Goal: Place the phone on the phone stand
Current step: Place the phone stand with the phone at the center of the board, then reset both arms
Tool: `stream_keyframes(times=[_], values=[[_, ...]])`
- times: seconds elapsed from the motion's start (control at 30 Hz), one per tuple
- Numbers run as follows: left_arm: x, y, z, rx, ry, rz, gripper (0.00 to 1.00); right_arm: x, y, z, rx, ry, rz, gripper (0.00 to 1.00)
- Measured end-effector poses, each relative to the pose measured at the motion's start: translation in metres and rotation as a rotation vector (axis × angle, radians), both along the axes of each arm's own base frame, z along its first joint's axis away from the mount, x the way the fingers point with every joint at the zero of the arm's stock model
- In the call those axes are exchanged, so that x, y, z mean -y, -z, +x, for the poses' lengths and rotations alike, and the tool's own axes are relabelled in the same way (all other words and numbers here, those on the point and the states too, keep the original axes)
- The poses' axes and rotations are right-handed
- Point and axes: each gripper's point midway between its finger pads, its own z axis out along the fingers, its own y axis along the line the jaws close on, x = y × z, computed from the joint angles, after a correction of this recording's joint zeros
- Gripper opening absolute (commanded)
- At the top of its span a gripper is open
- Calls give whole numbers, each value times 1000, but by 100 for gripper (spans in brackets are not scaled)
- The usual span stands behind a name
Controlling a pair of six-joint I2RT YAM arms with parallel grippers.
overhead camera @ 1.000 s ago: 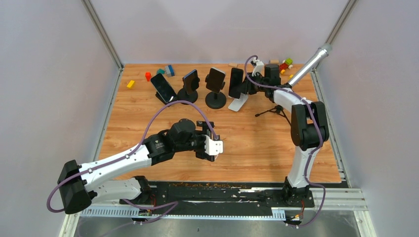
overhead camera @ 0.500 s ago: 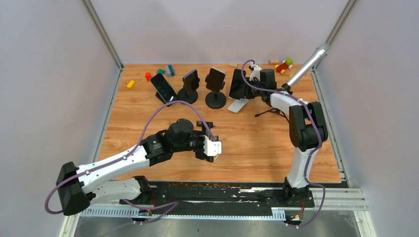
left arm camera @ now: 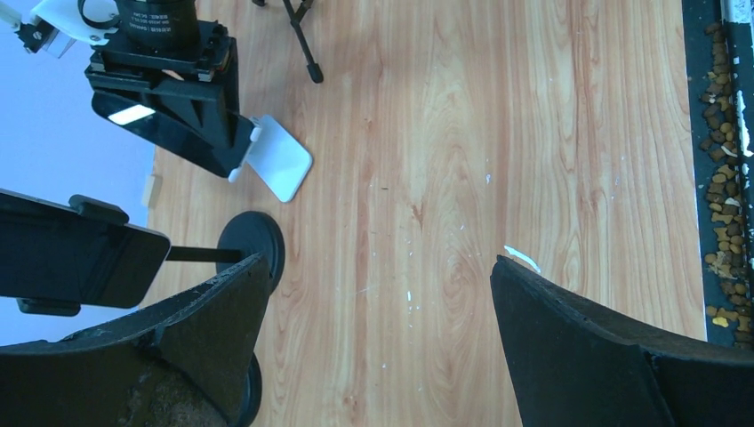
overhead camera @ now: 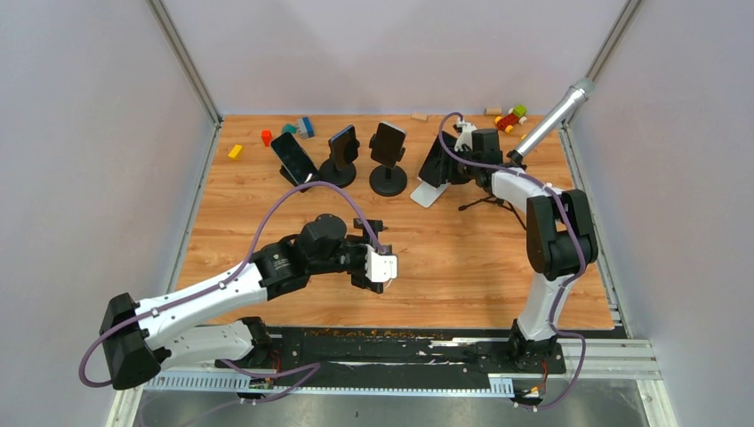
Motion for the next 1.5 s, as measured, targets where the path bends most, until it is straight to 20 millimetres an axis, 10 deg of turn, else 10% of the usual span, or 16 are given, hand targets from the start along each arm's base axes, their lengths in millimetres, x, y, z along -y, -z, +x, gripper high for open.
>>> stream_keyframes(times=[0.77, 1.17, 1.5], values=[[-19, -4, 25, -54, -193, -44, 100, 26, -33, -48, 112, -47, -256, 86], [-121, -46, 96, -93, -699, -249, 100, 4, -121, -104, 387, -220, -341, 100], [-207, -98, 90, -4, -1022, -356, 100, 28, -214, -143, 623, -131, -321, 100]])
